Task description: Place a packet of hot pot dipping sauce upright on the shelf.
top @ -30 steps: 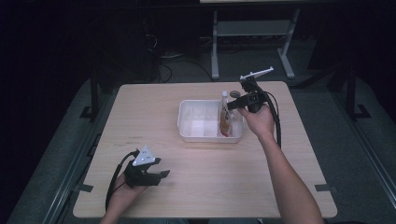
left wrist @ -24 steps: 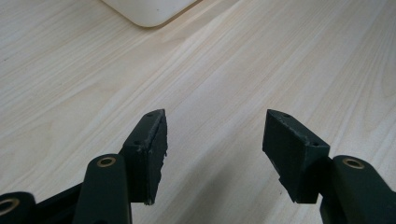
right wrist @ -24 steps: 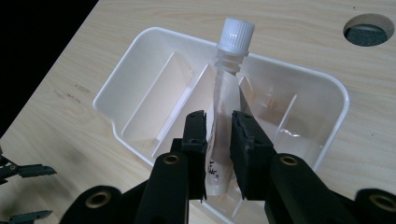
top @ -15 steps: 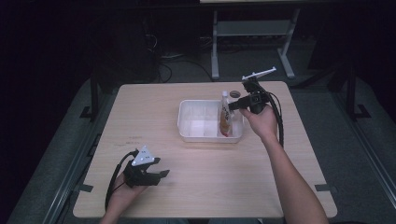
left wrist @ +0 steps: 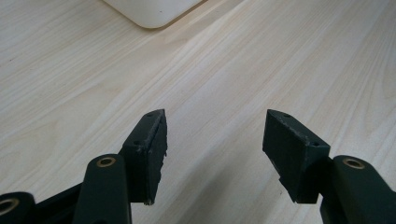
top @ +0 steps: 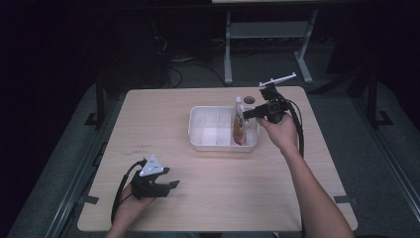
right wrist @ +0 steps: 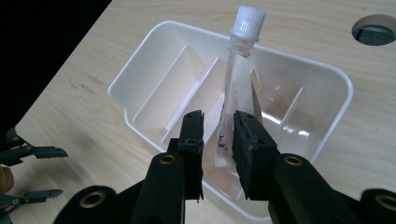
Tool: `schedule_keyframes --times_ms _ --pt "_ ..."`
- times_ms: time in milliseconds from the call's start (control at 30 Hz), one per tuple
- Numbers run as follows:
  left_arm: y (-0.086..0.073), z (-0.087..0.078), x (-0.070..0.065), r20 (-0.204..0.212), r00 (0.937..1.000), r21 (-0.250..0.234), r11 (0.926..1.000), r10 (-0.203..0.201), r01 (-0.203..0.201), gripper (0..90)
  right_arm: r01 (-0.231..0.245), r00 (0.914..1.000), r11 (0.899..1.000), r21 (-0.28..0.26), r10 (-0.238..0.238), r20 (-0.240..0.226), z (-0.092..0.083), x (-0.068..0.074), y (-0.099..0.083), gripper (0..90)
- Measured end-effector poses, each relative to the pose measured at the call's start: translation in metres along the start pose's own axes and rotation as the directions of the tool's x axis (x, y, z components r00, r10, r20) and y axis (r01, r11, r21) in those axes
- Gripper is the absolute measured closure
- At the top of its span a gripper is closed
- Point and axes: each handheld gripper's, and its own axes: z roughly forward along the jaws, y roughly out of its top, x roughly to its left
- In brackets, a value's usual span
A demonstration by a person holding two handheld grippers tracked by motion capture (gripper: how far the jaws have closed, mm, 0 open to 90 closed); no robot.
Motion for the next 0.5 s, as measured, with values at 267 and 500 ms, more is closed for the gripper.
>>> schedule_keyframes --times_ms 267,500 --pt "0.0 0.0 0.0 0.001 1.0 0.002 1.0 0.0 0.0 39.3 0.006 0.9999 1.0 -0.007 -0.006 -0.016 -0.007 -0.004 -0.01 71.3" --pt "0.0 0.002 0.0 0.004 1.0 0.003 1.0 -0.002 0.002 39.2 0.004 0.9992 1.0 -0.013 -0.004 -0.039 -0.014 -0.008 -0.021 70.4"
